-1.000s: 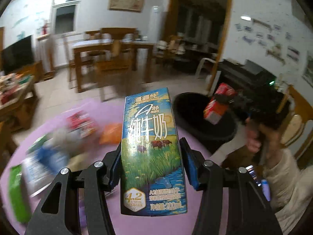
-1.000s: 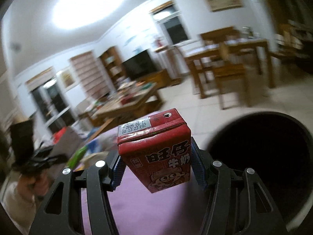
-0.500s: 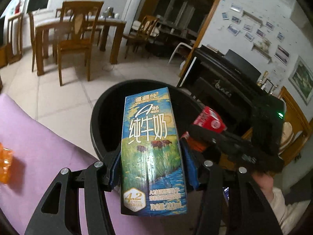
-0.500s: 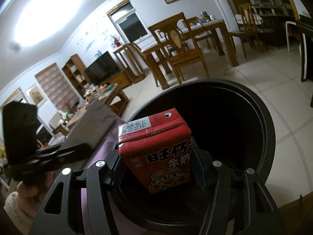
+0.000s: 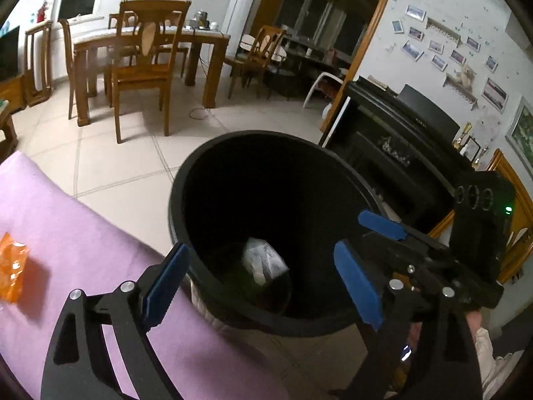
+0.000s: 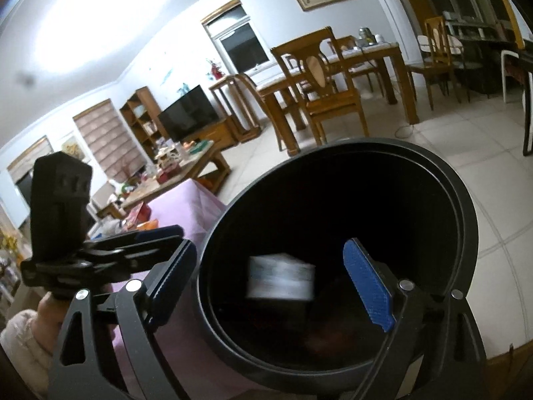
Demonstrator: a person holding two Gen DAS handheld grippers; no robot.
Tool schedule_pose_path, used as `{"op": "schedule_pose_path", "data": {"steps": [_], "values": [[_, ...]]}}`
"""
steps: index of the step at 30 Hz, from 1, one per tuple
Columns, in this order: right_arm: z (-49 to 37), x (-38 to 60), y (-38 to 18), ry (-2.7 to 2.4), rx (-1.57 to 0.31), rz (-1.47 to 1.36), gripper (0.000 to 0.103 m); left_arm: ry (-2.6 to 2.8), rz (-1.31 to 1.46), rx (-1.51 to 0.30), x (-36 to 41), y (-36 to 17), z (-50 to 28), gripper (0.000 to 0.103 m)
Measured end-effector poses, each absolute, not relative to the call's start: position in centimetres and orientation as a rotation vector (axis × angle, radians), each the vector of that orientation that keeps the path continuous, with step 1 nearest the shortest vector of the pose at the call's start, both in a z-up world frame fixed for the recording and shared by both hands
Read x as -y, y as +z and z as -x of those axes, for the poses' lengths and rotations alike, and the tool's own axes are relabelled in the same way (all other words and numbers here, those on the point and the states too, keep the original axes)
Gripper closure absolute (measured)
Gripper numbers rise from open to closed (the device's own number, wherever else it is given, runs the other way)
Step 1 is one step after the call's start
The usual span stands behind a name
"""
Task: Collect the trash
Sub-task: 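Carry both cartons to the black bin and open both tools to drop them, then grasp the green packet with the left tool while the right tool grasps the clear plastic tray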
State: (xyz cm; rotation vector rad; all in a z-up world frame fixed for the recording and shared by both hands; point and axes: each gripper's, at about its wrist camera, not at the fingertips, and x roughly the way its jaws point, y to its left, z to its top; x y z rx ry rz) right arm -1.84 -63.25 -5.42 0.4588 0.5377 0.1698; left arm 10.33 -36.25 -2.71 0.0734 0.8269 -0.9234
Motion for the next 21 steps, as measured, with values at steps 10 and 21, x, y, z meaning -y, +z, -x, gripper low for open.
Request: {"op": "schedule_pose_path", "data": {"steps": [10, 21], "values": [[0.1, 60.0, -3.3, 0.342, -0.638, -0.593, 0.004, -0.823, 0.013, -0.733, 27.2, 0.2, -7.6, 0.007], [-4.9, 44.6, 0.3, 0.462, -0.769, -0.406, 0.032, -0.378, 0.058, -0.593, 7.5, 2.1, -6.4, 0.006]]}}
